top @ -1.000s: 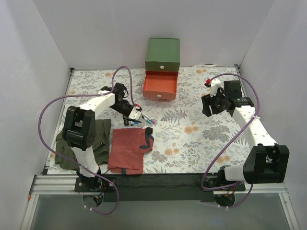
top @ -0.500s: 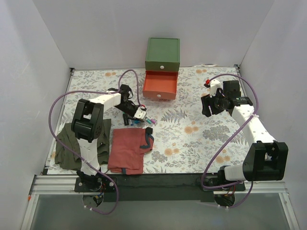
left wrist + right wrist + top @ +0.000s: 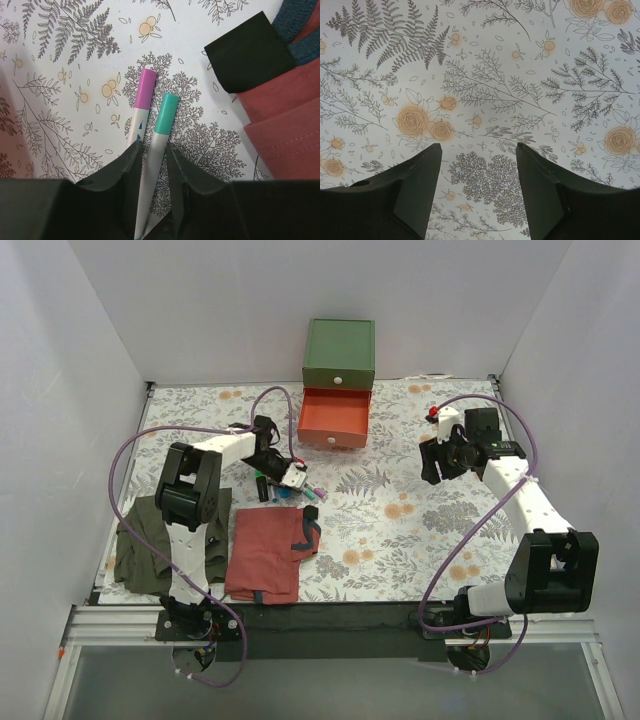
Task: Sort the stationery into containers
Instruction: Pick up the pen from the center of the board.
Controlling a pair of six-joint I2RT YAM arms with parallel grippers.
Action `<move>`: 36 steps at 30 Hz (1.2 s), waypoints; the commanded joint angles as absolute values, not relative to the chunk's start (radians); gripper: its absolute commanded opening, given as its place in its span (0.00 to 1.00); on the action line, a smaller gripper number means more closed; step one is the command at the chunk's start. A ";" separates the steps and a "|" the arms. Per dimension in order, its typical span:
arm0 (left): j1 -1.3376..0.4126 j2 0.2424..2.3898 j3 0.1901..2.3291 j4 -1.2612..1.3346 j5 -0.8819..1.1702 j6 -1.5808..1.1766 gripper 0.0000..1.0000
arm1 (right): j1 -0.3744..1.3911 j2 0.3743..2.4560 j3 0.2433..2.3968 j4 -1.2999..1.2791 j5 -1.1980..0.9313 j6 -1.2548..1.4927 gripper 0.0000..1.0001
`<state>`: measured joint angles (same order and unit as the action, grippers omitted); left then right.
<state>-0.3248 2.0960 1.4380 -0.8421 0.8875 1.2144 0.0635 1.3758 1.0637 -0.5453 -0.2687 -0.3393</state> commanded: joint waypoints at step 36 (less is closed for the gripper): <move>-0.394 2.264 1.656 -1.293 0.440 1.552 0.26 | 0.049 1.344 1.060 -0.549 -0.307 -0.350 0.70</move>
